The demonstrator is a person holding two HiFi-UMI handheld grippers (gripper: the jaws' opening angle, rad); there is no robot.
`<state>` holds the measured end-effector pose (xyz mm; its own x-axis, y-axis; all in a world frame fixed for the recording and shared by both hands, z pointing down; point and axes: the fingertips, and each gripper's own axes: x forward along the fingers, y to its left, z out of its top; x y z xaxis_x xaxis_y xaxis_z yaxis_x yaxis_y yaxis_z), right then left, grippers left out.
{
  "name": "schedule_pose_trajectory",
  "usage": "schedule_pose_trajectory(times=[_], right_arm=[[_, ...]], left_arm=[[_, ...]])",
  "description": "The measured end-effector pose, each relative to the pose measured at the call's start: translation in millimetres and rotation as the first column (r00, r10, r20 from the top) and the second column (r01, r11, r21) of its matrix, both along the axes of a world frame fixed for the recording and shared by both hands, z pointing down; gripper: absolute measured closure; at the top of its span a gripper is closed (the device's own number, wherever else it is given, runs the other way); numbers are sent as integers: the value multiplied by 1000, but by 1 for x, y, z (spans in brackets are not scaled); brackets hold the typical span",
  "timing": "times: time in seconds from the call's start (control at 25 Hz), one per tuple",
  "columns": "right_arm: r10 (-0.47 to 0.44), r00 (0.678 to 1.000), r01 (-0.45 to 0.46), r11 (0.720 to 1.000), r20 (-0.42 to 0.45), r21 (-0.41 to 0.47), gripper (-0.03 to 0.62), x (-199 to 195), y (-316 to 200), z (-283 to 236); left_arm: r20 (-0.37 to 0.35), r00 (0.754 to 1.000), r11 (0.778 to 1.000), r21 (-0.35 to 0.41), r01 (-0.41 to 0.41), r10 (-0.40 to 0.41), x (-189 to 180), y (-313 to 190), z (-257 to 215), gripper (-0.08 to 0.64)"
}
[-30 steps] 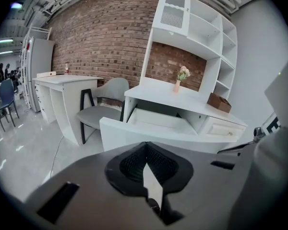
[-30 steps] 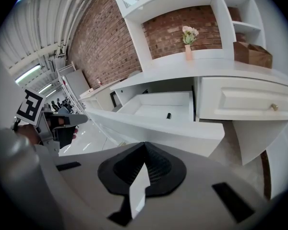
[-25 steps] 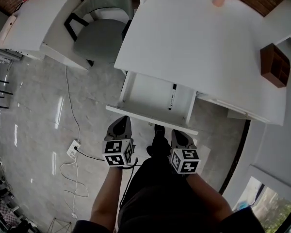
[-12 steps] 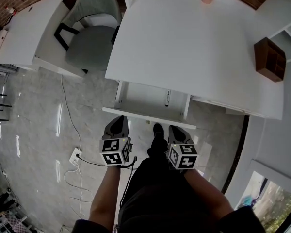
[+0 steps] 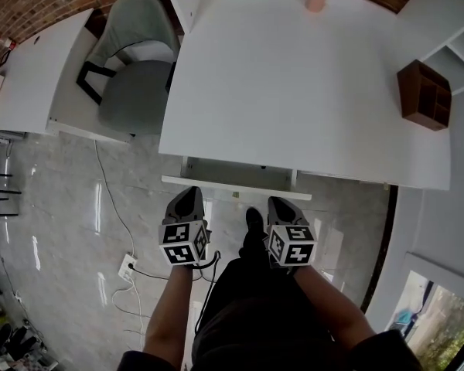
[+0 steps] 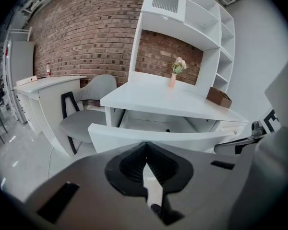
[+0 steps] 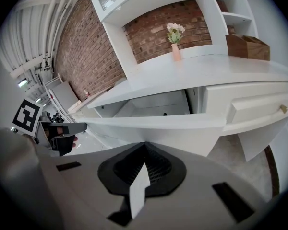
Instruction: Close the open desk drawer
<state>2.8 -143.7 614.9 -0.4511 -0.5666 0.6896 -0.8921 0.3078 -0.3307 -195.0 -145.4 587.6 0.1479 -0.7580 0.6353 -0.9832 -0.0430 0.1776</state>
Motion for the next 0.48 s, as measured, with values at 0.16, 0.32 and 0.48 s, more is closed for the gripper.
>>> schedule_pose_trajectory(times=[0.16, 0.32, 0.48], right_arm=[[25, 1000, -25, 1000, 7, -2, 588, 1, -18, 1], [35, 999, -36, 999, 9, 7, 588, 0, -36, 0], [37, 999, -37, 999, 13, 13, 588, 2, -50, 0]], left_arm=[[6, 1000, 1000, 4, -12, 12, 0, -19, 1, 550], [3, 1000, 1000, 6, -10, 10, -1, -36, 0, 549], [2, 1000, 1000, 14, -2, 2, 0, -50, 0, 549]])
